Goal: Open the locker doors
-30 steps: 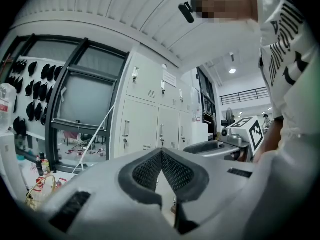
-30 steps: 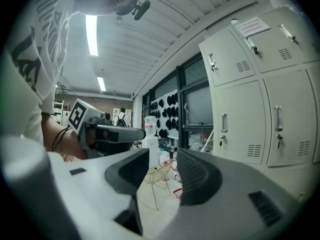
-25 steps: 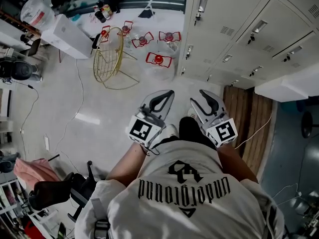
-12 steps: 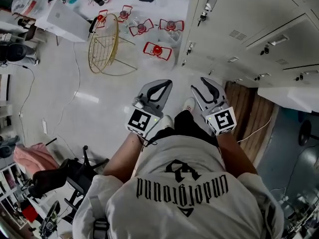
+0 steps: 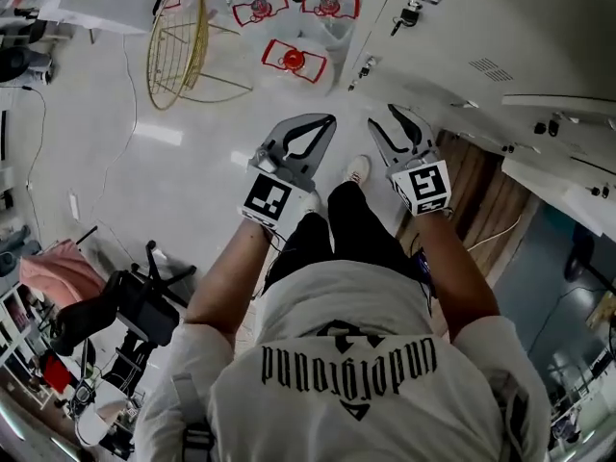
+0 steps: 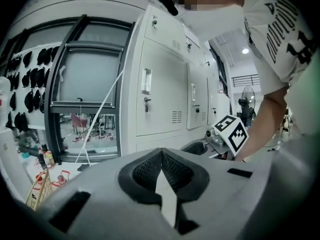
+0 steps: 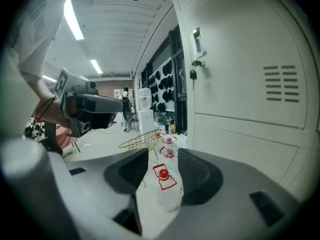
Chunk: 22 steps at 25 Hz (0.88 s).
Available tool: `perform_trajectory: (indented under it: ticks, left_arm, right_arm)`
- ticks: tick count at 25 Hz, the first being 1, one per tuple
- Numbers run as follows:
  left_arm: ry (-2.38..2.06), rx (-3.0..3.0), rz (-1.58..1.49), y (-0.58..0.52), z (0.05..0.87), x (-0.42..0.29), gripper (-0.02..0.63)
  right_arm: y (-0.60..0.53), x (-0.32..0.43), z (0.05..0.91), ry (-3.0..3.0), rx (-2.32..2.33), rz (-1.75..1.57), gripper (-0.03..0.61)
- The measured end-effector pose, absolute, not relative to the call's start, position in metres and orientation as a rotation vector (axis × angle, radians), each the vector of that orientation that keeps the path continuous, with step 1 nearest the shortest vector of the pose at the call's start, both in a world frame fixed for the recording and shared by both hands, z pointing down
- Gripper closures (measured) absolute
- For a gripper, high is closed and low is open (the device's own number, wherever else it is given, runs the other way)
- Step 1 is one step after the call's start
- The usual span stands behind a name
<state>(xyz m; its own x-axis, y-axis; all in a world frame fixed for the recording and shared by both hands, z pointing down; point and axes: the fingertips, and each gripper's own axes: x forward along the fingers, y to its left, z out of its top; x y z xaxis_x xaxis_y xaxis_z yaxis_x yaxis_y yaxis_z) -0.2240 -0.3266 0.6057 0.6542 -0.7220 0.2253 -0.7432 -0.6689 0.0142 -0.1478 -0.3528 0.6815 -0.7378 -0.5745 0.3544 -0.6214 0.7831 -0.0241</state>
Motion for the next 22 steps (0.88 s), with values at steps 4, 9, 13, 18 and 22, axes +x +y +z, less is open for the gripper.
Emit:
perform_trajectory:
  ticks: [4,9,13,18,22]
  left_arm:
    - [-1.261,2.718,0.343,-0.353,0.649,-0.23,0.606]
    - [-1.273,2.726,0.412,-0.373,0.709,-0.237,0.606]
    - [-1.288,2.695,0.399,-0.393,0.738,-0.238,0.606]
    - [-1.307,2.659,0.391,-0.419,0.763,-0.247,0.606]
    - [-1.33,2.649,0.367,-0.43,0.765,-0.252,0.606]
  right_arm:
    - [-0.39,-0.155,0.739,-2.61,0.909,0.235,0.382]
    - [-0.426,-0.163,0.797,-2.558,0.915,0.296,0.365]
    - [-0.448,-0.169,0.835,-2.524,0.942,0.341,0.359]
    - [-0.471,-0.173,0.862,-2.495,1.055,0.36,0.344]
    - [-0.483,-0.183,0.869,-2.489,1.121,0.334,0.336]
